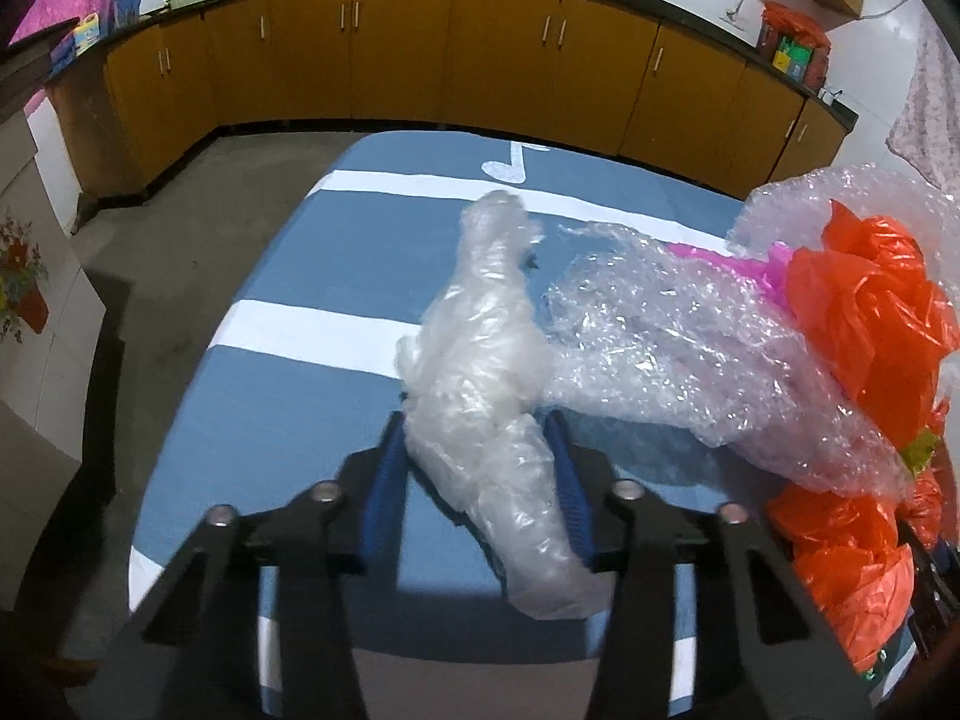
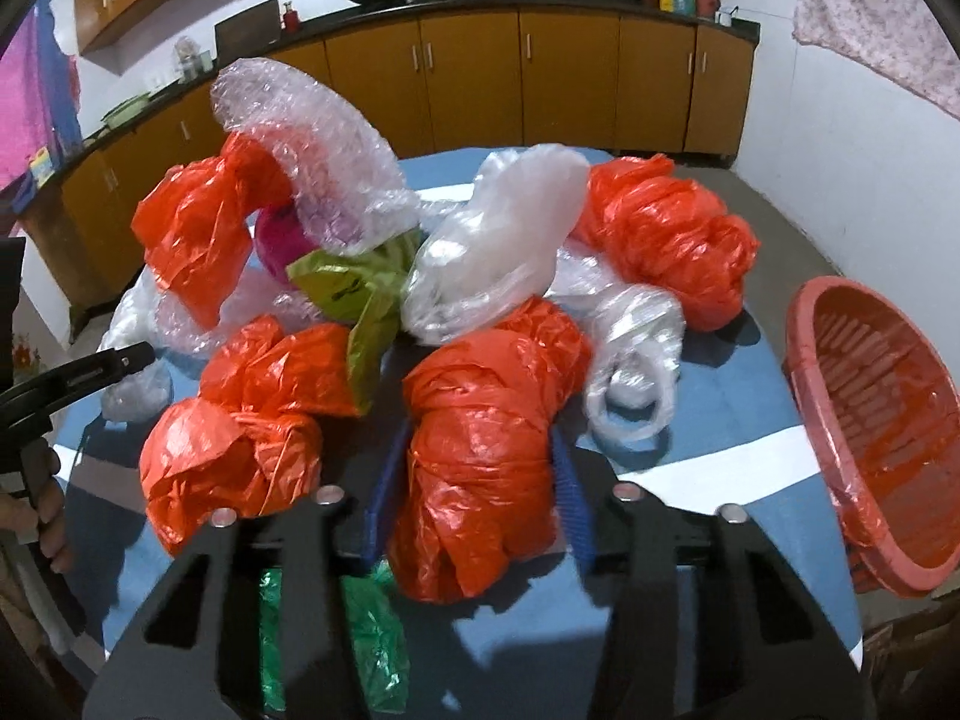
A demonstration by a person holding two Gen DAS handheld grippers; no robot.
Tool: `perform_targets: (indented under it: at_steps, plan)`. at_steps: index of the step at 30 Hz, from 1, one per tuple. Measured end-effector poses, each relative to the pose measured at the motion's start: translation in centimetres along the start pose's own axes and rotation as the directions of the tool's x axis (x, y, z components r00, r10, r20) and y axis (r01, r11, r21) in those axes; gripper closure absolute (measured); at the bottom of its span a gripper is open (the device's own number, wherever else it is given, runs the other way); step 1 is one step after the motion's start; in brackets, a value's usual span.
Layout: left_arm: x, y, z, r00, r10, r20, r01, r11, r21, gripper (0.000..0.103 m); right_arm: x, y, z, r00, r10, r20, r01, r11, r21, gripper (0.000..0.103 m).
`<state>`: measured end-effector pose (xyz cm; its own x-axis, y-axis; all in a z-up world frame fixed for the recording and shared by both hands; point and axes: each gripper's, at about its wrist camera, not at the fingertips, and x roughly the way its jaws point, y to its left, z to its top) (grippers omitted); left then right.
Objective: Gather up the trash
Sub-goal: 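Grasp a clear plastic bag with the left tool while the right tool grasps a red bag, then carry both bags over the orange basket and open both tools to drop them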
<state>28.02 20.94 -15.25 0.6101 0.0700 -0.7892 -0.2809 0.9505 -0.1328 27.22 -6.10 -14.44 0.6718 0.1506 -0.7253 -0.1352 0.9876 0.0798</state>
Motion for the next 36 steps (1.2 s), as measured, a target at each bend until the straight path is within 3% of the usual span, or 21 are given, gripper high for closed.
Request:
perform_targets:
  at_steps: [13, 23, 28, 36]
  plan:
    - [-6.2, 0.2, -1.8, 0.994, -0.057, 0.096, 0.053, 0.998, 0.036, 0.069, -4.5, -1.1, -1.1, 0.998, 0.031, 0.053, -0.033, 0.999, 0.021, 0.062]
    - [-13.7, -0.2, -4.2, 0.974, -0.107, 0.200, 0.097, 0.994, 0.057, 0.069, -9.4, -2.4, -3.1, 0.993, 0.026, 0.119, -0.028, 0.999, 0.016, 0.062]
    - [-16.6, -1.9, -4.4, 0.958, -0.159, 0.238, 0.141, 0.986, 0.090, 0.069, -12.0, -3.8, -3.2, 0.984, -0.007, 0.177, 0.000, 0.999, 0.038, 0.062]
    - [-19.6, -8.5, -5.0, 0.924, -0.292, 0.248, 0.246, 0.948, 0.202, 0.069, -15.0, -8.4, -3.1, 0.962, -0.129, 0.241, 0.106, 0.989, 0.105, 0.062]
